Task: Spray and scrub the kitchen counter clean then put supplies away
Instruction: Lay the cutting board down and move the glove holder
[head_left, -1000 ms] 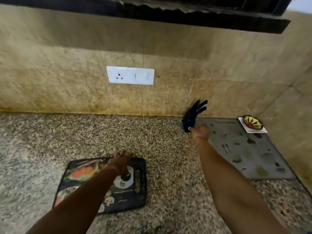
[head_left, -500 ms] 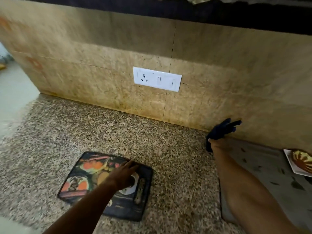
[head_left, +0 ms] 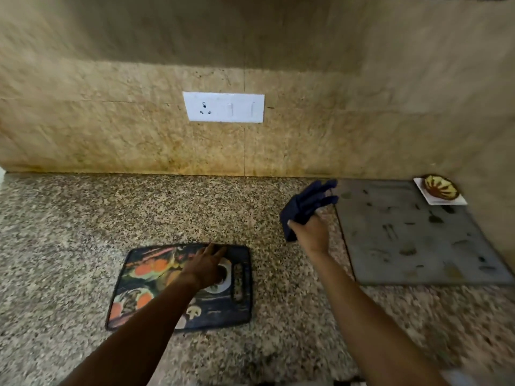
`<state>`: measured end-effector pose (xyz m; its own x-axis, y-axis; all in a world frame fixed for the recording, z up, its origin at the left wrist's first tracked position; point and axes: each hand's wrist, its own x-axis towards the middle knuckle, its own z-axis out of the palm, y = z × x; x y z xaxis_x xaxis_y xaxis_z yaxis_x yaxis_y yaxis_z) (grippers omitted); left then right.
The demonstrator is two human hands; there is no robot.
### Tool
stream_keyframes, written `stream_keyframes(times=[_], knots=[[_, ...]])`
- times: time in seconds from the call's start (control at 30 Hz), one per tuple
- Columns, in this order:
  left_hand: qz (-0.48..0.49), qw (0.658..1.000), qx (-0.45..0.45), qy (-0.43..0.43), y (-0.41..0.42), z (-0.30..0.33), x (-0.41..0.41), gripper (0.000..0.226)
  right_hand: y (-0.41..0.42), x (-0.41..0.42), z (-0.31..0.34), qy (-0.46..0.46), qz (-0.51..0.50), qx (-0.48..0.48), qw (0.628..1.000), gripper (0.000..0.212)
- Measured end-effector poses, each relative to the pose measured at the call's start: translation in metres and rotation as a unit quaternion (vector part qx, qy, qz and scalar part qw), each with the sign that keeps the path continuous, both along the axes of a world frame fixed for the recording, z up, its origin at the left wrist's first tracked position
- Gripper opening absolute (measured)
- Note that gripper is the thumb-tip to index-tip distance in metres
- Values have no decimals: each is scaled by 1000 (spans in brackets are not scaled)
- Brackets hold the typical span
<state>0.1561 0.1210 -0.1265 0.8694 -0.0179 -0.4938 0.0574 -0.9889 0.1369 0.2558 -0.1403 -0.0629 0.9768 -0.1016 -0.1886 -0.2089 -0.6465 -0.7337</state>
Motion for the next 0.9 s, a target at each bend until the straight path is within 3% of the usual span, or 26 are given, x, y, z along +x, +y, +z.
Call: stream_keyframes(times=[0.13,0.27,0.9], knots=[[-20,998,-16,52,13,-7,-18,97,24,-98,-12,9,-17,-20,1000,15],[-24,997,-60,49,22,-3,-20,97,46,-142,-30,34,-50,-66,996,27],[-38,994,-89,44,32,-14,-30,87,81,-173,-41,24,-108,-81,991,34]])
